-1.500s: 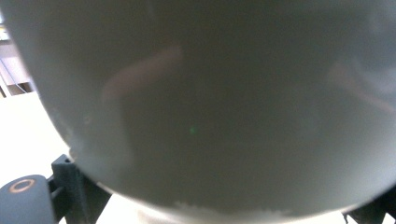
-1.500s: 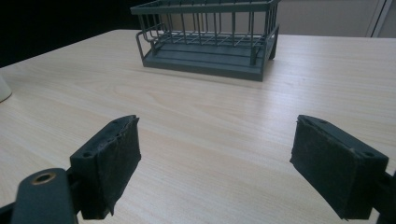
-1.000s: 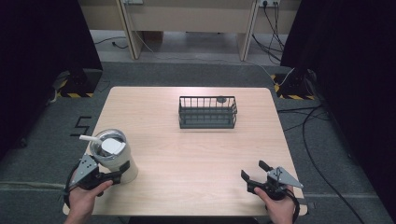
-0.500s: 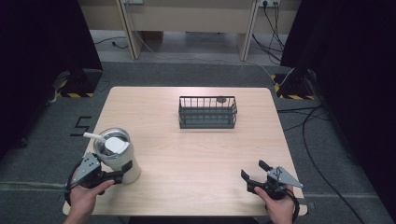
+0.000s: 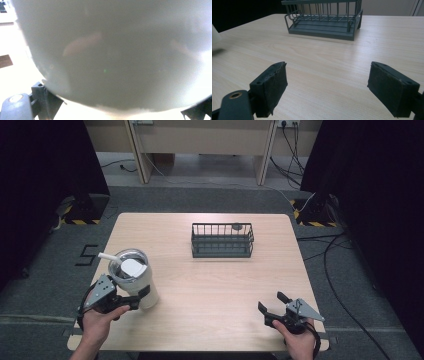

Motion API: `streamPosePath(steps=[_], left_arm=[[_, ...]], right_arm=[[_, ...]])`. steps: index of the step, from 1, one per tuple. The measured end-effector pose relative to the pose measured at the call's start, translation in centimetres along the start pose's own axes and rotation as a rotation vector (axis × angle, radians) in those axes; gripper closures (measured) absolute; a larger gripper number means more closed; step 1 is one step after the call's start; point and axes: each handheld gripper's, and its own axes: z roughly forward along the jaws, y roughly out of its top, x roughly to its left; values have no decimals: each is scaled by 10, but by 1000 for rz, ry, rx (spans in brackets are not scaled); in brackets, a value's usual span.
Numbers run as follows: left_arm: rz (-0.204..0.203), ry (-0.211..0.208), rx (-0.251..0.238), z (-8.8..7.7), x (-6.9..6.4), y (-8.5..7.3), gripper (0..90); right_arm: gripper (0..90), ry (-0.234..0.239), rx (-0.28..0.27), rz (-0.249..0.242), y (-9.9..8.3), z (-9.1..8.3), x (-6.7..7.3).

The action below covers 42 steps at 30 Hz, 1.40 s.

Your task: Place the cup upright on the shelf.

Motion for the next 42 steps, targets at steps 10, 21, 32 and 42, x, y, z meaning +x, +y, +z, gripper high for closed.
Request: streamPosePath(steps=[10,21,32,42], left_arm=[[16,-31,-21,20,-3,15,102],[23,-60,-19,45,-5,24,102],[29,-81,-19,63,-7,30,102],[25,-93,-19,82,-7,39,102]], right_arm=[[160,-6,-4,-4,0,0,-1],[159,-6,-3,4,-1,0,-2],[158,-6,-4,6,-2,0,-3],[158,-10,-3,7,-2,0,-3]])
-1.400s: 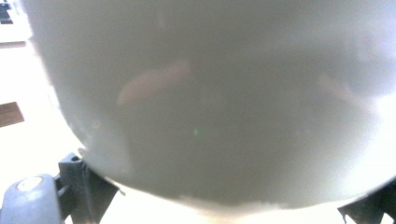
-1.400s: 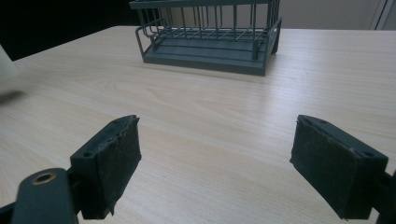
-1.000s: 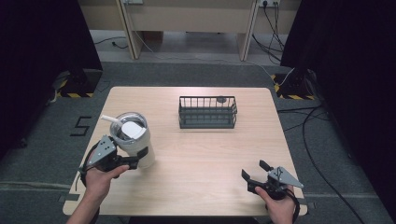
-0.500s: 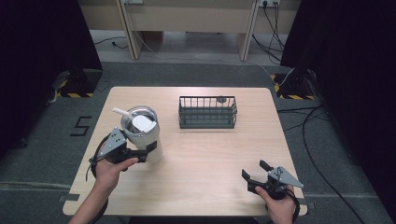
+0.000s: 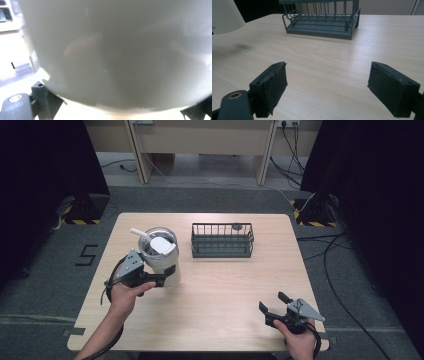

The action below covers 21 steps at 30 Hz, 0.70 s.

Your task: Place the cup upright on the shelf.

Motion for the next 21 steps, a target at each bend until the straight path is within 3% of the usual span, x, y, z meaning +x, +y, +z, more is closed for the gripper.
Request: streamPosePath(steps=[21], left_arm=[[16,-19,5,38,5,16,102]], right_arm=[[158,-3,7,4,-1,0,-1]])
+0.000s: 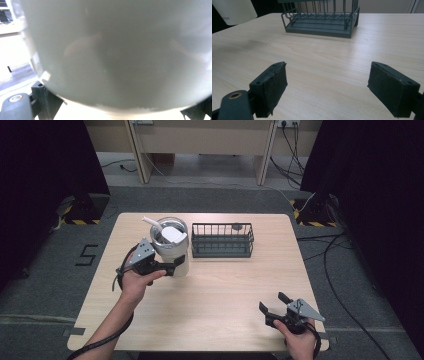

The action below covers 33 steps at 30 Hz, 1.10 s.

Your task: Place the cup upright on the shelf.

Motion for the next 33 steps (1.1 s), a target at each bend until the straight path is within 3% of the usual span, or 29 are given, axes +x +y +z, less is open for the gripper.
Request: streamPosePath(steps=[33], left_arm=[[11,-37,2,52,-1,21,102]], right_arm=[[158,-2,5,6,-2,1,0]])
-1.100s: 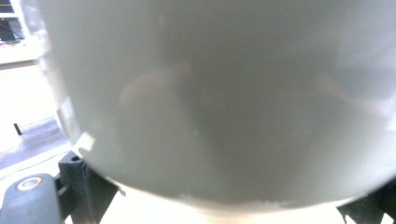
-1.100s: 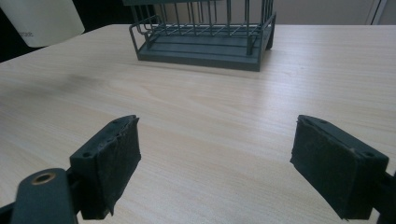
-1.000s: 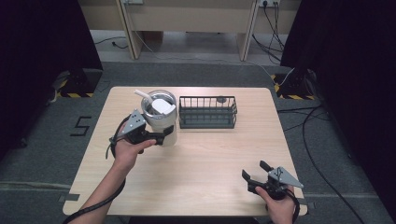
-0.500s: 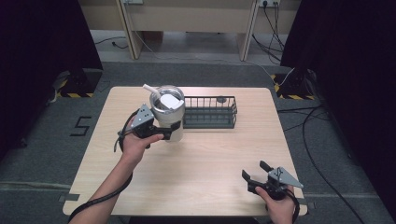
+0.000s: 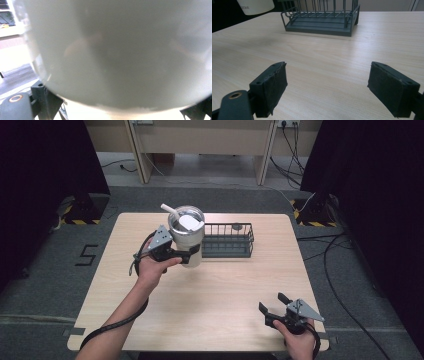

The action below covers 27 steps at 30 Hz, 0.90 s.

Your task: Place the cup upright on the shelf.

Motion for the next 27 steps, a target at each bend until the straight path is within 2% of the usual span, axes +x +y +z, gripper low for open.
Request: streamPosePath(steps=[27], left_arm=[[-16,-9,-13,41,4,15,102]], right_arm=[[158,3,3,10,-1,0,-1]])
